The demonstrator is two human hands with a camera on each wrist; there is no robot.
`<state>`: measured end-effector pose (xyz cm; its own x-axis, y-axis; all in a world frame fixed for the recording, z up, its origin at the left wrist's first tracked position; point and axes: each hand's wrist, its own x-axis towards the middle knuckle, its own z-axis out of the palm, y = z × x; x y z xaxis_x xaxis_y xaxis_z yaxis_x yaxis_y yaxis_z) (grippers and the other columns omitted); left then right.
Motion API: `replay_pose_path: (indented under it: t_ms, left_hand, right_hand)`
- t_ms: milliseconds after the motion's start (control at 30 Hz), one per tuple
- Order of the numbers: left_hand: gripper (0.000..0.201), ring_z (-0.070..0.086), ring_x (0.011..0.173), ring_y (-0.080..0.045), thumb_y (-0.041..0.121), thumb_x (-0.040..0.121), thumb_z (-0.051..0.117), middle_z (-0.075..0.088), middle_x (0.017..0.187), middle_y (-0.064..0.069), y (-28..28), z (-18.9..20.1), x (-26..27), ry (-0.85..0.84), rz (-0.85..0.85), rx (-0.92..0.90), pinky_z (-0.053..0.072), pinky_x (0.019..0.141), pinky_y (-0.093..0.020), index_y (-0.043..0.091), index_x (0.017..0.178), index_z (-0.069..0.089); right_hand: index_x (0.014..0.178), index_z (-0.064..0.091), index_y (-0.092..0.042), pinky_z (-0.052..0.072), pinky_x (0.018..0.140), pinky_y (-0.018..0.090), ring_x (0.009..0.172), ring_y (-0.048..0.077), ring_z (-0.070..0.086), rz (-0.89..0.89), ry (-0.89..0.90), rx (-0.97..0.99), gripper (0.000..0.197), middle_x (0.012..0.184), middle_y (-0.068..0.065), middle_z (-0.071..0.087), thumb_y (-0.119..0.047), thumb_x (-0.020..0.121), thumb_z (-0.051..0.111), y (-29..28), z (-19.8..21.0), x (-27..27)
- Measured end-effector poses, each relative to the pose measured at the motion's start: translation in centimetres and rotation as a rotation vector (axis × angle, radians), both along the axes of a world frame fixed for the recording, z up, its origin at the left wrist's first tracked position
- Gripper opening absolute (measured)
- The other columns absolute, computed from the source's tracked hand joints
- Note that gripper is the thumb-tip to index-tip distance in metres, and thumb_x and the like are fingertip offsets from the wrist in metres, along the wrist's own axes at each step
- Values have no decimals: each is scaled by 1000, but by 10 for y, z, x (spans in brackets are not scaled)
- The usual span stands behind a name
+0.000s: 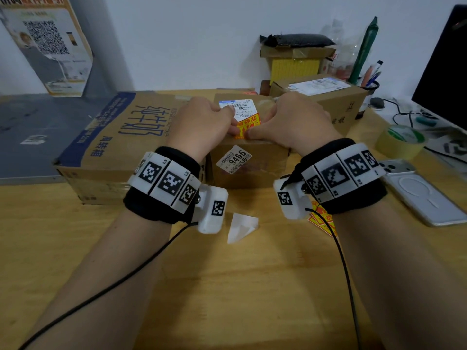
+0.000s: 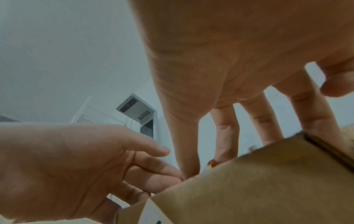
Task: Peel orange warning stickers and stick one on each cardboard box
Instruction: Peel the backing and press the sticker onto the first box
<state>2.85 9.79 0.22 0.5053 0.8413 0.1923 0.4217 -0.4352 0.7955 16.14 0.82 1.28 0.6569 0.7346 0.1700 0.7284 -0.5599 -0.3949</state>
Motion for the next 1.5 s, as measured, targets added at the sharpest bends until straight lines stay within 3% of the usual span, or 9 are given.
replay_pose_path:
  t_ms: [233, 300, 433, 700, 900, 1033, 1133, 1300, 1500]
  left_hand:
    - [32, 67, 96, -6, 34, 96, 52, 79, 79, 11, 2, -1, -1, -7, -21, -2, 49, 87, -25, 24, 83, 79]
    - [31, 68, 96, -9, 31, 94, 50, 79, 85, 9, 3, 0, -1, -45, -27, -33, 50, 83, -25, 22, 91, 79]
    - [33, 66, 82, -11, 36, 95, 46, 78, 80, 9, 9, -1, -1, -119, -18, -106, 52, 87, -34, 23, 83, 74]
    - [41, 71, 89, -19, 51, 88, 47, 80, 88, 5, 5, 1, -3, -92, -19, -97, 55, 93, -46, 22, 83, 76]
    - [40, 71, 88, -12, 47, 93, 49, 80, 85, 7, 3, 3, -4, -89, -11, -128, 54, 94, -40, 19, 91, 77]
    - [42, 74, 90, -24, 50, 85, 51, 81, 86, 0, 1, 3, -5, -83, -1, -111, 56, 93, -48, 18, 84, 78]
    - [45, 74, 89, -27, 51, 84, 53, 81, 86, -1, 0, 3, -4, -75, 5, -107, 56, 91, -47, 15, 85, 79]
    - [39, 72, 85, -20, 51, 83, 54, 80, 82, 9, 1, 5, -4, -69, 17, -139, 54, 91, -44, 20, 83, 78]
    - [36, 75, 89, -21, 48, 79, 59, 81, 82, 3, 2, 2, -2, -69, 20, -120, 57, 94, -47, 19, 75, 79]
  right_hand:
    - [107, 78, -26, 52, 90, 34, 105, 17, 66, 123, 73, 260, 41, 97, -5, 74, -59, 82, 70, -2, -4, 1]
    - [98, 83, -24, 46, 71, 13, 71, -7, 63, 201, 156, 369, 39, 64, -17, 68, -48, 100, 52, -4, -3, -6]
    - [82, 84, -21, 38, 59, 18, 45, -3, 49, 265, 176, 372, 56, 31, -21, 45, -37, 108, 37, -9, -2, -8]
    - [90, 84, -21, 46, 93, 45, 100, 21, 53, 298, 107, 235, 64, 88, 7, 70, -56, 97, 31, 9, -19, -3]
    - [84, 85, -23, 35, 96, 39, 73, 7, 42, 328, 11, 153, 50, 53, -7, 48, -39, 103, 42, -1, -2, -7]
    - [77, 75, -19, 29, 107, 51, 133, 26, 39, 264, -33, 69, 57, 100, 8, 62, -47, 105, 35, 3, -10, -7]
    - [58, 51, -18, 29, 106, 51, 133, 26, 39, 238, -34, 39, 56, 94, 7, 57, -44, 105, 36, 2, -8, -8]
    - [80, 82, -24, 28, 111, 54, 110, 18, 46, 269, -95, 19, 49, 84, 0, 62, -38, 95, 38, 0, 3, -6]
    - [91, 74, -20, 29, 111, 55, 133, 27, 43, 185, -73, 8, 48, 116, 4, 71, -44, 90, 32, 0, -1, -7]
